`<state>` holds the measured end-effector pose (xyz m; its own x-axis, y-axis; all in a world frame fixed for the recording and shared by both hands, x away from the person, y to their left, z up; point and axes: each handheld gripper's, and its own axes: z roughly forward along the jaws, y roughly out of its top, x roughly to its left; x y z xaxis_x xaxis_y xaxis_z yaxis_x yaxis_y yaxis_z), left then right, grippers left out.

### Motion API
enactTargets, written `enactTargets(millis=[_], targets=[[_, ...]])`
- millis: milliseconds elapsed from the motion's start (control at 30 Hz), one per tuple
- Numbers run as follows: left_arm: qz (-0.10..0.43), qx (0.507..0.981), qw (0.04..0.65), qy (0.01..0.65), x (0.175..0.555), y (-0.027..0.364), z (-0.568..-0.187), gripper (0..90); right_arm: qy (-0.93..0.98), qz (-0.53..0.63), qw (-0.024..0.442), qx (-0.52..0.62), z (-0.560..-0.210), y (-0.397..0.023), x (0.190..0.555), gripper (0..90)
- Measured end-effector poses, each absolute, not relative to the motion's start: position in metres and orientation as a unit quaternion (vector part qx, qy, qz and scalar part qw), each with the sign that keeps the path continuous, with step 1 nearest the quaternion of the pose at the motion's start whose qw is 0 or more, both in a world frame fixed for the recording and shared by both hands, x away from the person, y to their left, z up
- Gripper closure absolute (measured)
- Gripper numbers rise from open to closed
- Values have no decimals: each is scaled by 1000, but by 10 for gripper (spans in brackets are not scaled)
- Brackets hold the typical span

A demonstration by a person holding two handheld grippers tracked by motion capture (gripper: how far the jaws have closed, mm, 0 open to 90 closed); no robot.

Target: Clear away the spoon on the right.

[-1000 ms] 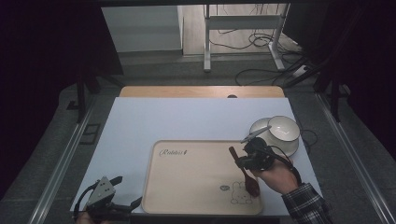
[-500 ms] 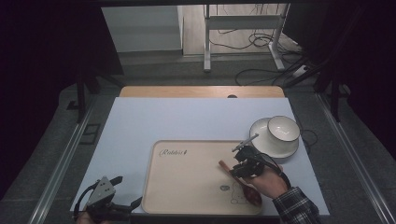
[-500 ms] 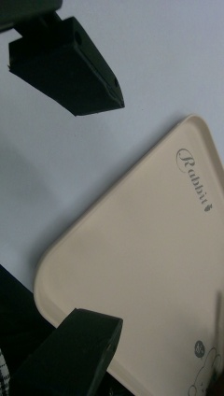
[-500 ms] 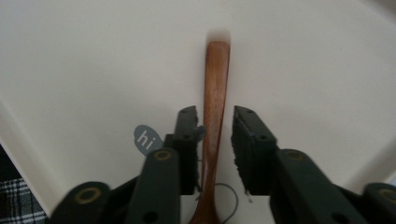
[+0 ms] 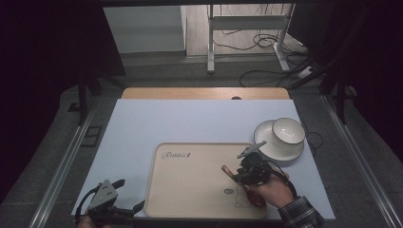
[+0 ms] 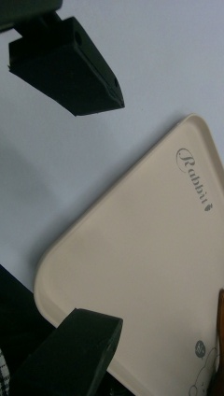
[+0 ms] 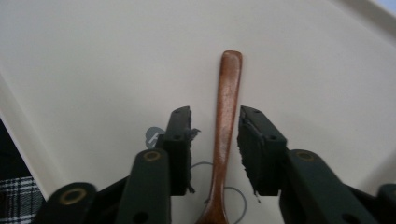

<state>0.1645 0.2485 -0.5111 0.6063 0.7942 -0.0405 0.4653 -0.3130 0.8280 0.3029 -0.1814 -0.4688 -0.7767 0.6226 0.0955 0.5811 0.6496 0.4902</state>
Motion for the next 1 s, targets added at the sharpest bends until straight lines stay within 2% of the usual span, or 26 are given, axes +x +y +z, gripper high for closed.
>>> enactTargets(millis=[33, 333, 500, 1000], targets=[[192, 787, 428, 400, 165, 249, -511, 2, 909, 259, 45, 323, -471, -181, 300, 704], [193, 787, 429, 399, 165, 249, -511, 2, 903, 291, 64, 310, -482, -181, 292, 864], [193, 787, 430, 399, 164, 249, -511, 2, 902, 298, 71, 306, -487, -181, 289, 894], [200, 779, 441, 399, 162, 251, -511, 0, 904, 284, 83, 309, -500, -183, 288, 895]])
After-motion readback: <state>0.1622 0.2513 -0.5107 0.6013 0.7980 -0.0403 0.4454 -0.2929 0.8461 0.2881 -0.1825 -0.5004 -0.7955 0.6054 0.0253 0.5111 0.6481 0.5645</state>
